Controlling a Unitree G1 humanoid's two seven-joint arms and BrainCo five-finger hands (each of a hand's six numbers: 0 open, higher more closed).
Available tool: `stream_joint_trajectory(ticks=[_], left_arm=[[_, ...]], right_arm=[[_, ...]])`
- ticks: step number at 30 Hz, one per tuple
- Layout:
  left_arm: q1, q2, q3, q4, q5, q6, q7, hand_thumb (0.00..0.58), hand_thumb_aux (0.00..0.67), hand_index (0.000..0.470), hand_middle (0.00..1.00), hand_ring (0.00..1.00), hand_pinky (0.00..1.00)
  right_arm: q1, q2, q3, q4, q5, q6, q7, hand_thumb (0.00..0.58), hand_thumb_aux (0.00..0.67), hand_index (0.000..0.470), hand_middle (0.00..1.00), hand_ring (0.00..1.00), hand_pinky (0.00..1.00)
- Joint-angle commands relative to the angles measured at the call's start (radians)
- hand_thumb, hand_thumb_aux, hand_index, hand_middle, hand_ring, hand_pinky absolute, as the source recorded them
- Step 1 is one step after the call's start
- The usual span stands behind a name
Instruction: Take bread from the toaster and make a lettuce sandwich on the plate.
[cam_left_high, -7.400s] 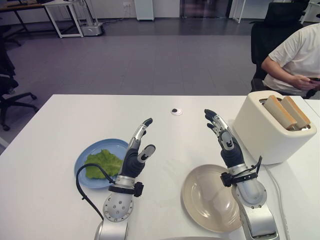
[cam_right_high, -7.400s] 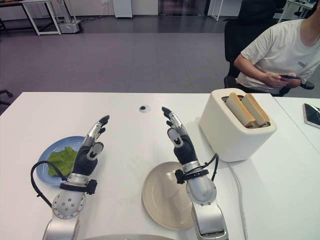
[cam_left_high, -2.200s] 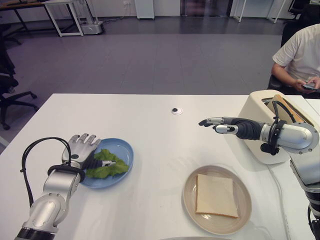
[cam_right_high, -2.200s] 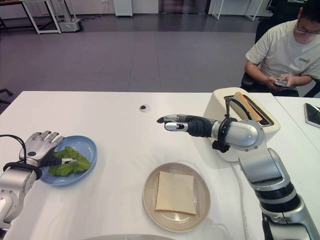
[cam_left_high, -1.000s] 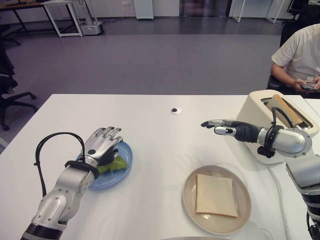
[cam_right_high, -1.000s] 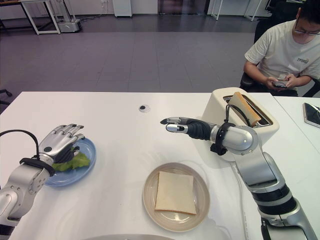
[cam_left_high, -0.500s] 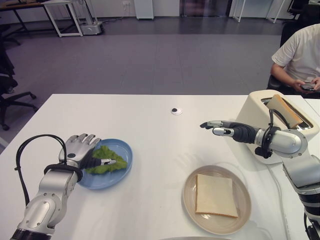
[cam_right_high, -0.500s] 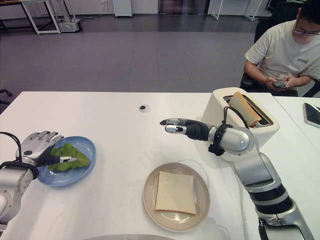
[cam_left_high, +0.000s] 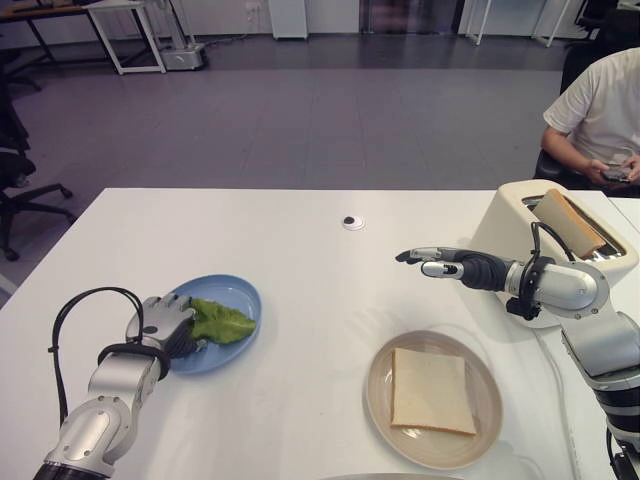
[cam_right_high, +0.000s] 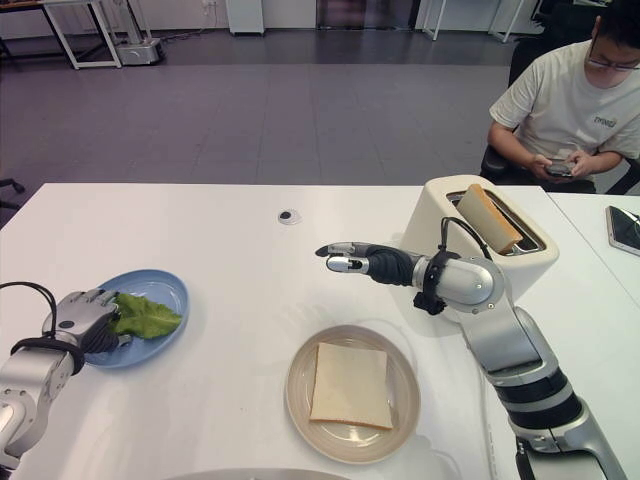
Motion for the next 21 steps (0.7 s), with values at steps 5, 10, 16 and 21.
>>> stream_joint_trajectory(ticks=[5,10,16,21], left_arm=[[-0.027,-0.017,-0.016,-0.007,-0.032,-0.018,0.03,0.58,0.67,0.47,0.0,0.0,0.0],[-0.063,-0.041,0.021,-0.105,-0.026,-0.03,0.153,0.58,0.67,0.47,0.0,0.0,0.0],[-0.076,-0.067,0.054,-0.22,-0.003,-0.045,0.256,0.58,0.67,0.47,0.0,0.0,0.0],[-0.083,-0.117,0.013,-0.294,0.025,-0.077,0.284,0.58,0.67,0.47,0.0,0.0,0.0]], right_arm=[[0.018,0.0,0.01,0.006,-0.023,-0.002,-0.005,0.0,0.0,0.0,0.0,0.0,0.0],[0.024,0.005,0.013,0.018,-0.035,-0.01,-0.008,0.0,0.0,0.0,0.0,0.0,0.0],[0.021,0.009,0.016,0.027,-0.038,-0.015,-0.013,0.0,0.0,0.0,0.0,0.0,0.0],[0.02,0.015,0.016,0.036,-0.043,-0.018,-0.017,0.0,0.0,0.0,0.0,0.0,0.0]])
